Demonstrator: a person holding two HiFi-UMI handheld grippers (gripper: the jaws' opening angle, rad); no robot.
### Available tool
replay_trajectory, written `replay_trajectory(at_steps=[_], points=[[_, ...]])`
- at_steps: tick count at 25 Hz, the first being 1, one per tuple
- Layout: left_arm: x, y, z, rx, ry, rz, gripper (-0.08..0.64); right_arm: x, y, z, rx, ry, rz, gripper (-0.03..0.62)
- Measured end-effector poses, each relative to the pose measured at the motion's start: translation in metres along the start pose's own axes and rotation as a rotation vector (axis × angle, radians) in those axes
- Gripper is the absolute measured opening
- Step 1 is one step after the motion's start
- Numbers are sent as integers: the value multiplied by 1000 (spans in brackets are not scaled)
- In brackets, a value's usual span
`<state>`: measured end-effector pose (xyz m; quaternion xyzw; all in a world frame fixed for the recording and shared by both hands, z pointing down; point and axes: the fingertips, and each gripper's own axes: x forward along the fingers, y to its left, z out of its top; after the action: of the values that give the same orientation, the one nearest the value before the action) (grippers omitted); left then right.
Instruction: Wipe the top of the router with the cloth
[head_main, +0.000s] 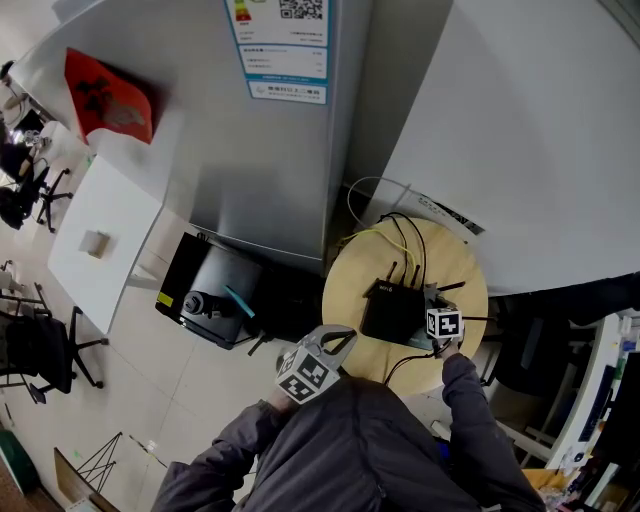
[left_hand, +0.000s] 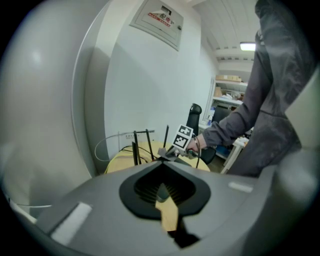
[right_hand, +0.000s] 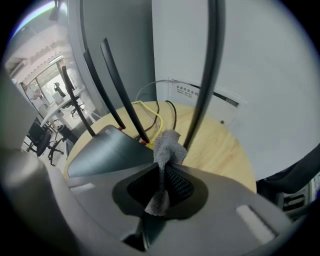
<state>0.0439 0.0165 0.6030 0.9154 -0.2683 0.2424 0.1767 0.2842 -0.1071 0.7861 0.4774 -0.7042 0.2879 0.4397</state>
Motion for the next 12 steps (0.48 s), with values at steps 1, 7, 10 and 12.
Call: replay_trajectory(at_steps=[1,7,10,12], points=[[0,0,0,0,0,0,0,-2,11,7,-4,-25,25,29],[1,-2,1,10,0,-9,0,-2,108,42,-70,-103,206,29],[3,-3,2,18,-1,-13,0,3,151,50,-100,-97,277,29],[2,-3,2,19,0,-13,0,11,171,47,-128,-77,298,29]])
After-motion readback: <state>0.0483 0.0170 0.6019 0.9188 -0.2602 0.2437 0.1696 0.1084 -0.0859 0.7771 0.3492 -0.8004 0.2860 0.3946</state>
